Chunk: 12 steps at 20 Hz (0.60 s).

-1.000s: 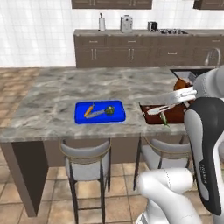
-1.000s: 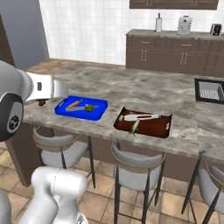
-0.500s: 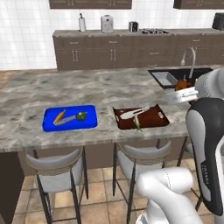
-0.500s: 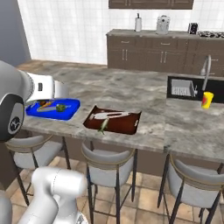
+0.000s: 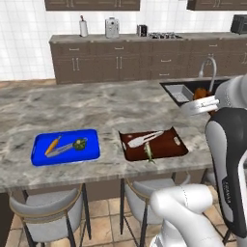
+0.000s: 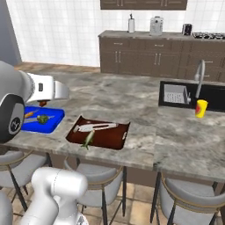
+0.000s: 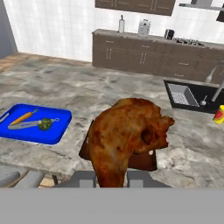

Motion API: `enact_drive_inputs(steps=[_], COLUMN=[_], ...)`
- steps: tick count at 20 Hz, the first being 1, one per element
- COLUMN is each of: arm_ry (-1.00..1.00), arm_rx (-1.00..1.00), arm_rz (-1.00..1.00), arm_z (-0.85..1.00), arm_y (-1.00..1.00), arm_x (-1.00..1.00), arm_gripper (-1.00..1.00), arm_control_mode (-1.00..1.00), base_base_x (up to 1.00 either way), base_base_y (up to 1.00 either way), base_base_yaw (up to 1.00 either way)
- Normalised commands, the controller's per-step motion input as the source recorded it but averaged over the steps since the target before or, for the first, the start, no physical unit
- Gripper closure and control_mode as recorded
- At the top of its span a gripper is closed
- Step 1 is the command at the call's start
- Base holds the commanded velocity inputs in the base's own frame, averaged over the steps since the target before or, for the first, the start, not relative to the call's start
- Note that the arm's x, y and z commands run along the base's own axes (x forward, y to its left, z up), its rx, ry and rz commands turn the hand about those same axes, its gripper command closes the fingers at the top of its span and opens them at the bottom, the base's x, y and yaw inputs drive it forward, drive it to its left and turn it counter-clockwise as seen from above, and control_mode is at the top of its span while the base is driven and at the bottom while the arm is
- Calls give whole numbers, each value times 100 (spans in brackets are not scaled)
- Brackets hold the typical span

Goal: Gather the broccoli and carrot from the fridge and place them on a tray on the dining counter. Then gather the fish and chicken drumstick from the fridge and place them on the other tray.

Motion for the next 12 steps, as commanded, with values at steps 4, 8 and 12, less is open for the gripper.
enact_drive_inputs(steps=[4,8,12], arm_ry=[0,0,3], arm_rx=[0,0,3], arm_rz=[0,0,0], arm_z=[0,0,-14], arm_y=[0,0,-16], arm_x=[0,0,38], arm_gripper=[100,100,100], arm_control_mode=[100,100,-100], base_base_x=[74,77,38], base_base_y=[-22,-31,-11], base_base_yaw=[0,0,0])
